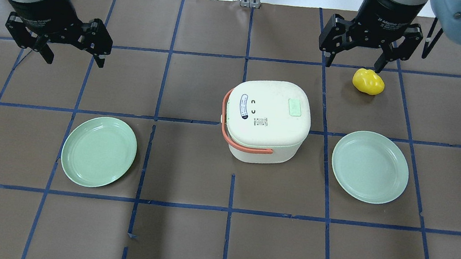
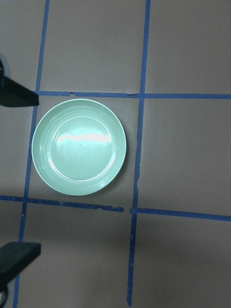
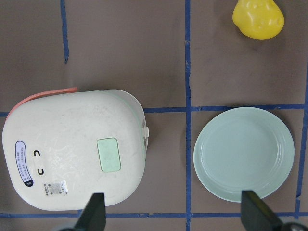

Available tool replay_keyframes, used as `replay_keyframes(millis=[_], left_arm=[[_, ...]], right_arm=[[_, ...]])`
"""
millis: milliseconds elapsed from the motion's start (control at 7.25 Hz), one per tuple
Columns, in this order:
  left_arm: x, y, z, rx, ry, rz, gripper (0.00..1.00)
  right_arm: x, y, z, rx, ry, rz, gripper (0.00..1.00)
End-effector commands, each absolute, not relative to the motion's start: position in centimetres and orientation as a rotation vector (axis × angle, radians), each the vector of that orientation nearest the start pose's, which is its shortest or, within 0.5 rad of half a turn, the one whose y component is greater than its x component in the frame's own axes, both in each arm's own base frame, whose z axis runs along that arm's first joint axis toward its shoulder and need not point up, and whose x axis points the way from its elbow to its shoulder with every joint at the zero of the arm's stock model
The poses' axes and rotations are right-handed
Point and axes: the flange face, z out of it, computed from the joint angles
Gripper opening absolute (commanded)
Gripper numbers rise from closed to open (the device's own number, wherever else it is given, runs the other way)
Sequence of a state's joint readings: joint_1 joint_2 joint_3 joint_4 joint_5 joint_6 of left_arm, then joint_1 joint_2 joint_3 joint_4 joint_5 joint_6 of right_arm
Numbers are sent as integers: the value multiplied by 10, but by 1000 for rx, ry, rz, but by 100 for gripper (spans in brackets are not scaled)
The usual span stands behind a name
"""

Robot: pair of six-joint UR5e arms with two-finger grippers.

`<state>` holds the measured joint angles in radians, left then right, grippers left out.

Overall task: Press rice cooker button
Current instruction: 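Move the right gripper toward the rice cooker's green lid button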

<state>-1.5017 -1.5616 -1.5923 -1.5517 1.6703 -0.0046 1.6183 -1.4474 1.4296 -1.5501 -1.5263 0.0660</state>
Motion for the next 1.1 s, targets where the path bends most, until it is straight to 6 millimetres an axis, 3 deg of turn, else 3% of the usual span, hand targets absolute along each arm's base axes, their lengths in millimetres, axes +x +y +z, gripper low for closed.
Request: replay_keyframes(millis=[0, 414, 552, 690, 966], left_arm=[[-89, -496, 484, -113, 3040, -7, 100], [-89, -496, 484, -113, 3040, -7, 100], [-89, -496, 484, -113, 3040, -7, 100], [-89, -496, 484, -113, 3040, -7, 100], [-90, -496, 484, -113, 3041, -7, 100]], right_arm=[[164, -536, 494, 26, 3092, 0, 100], [170, -540, 491, 33, 3066, -4, 99], [171, -539, 490, 28, 3065, 3, 85], [179, -539, 487, 28, 2991, 22, 55], [187, -548, 467, 32, 2926, 84, 24]])
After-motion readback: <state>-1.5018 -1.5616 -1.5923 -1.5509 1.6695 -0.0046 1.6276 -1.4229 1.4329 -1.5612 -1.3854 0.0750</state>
